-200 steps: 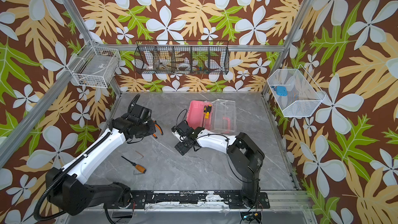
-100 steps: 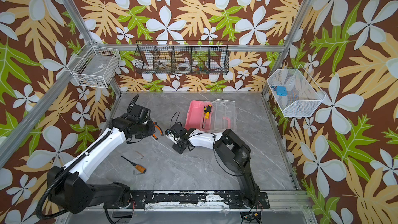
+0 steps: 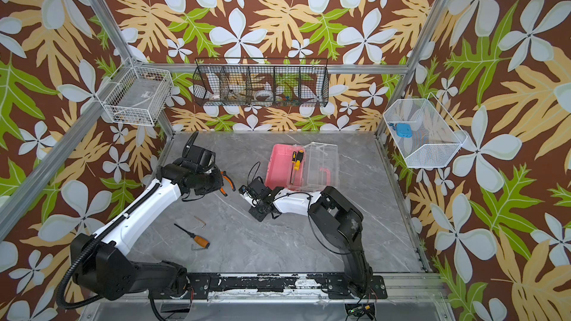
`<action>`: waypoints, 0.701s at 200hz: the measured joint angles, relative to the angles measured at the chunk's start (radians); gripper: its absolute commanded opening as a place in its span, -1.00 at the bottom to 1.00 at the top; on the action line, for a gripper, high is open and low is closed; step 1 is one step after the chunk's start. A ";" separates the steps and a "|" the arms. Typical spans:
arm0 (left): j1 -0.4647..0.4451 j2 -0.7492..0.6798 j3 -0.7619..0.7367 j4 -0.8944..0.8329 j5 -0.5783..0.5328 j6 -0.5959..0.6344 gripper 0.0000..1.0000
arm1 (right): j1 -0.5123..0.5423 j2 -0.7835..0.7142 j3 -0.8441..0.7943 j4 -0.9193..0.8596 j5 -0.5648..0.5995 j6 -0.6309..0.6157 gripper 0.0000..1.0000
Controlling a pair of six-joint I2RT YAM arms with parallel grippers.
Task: Pack the tool kit
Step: 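Lift the pliers with the left gripper while the right grasps the bolt, then release the pliers into the pink box while the right gripper lifts the bolt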
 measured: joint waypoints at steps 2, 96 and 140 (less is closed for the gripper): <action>0.000 0.000 0.003 0.000 0.001 0.002 -1.00 | 0.000 0.000 0.000 0.001 0.000 0.001 -0.85; -0.005 0.083 0.174 0.097 0.019 -0.016 -1.00 | -0.013 -0.130 -0.159 -0.004 0.017 0.128 -1.00; -0.116 0.265 0.348 0.103 -0.003 0.026 -1.00 | -0.085 -0.266 -0.288 -0.019 -0.017 0.225 -1.00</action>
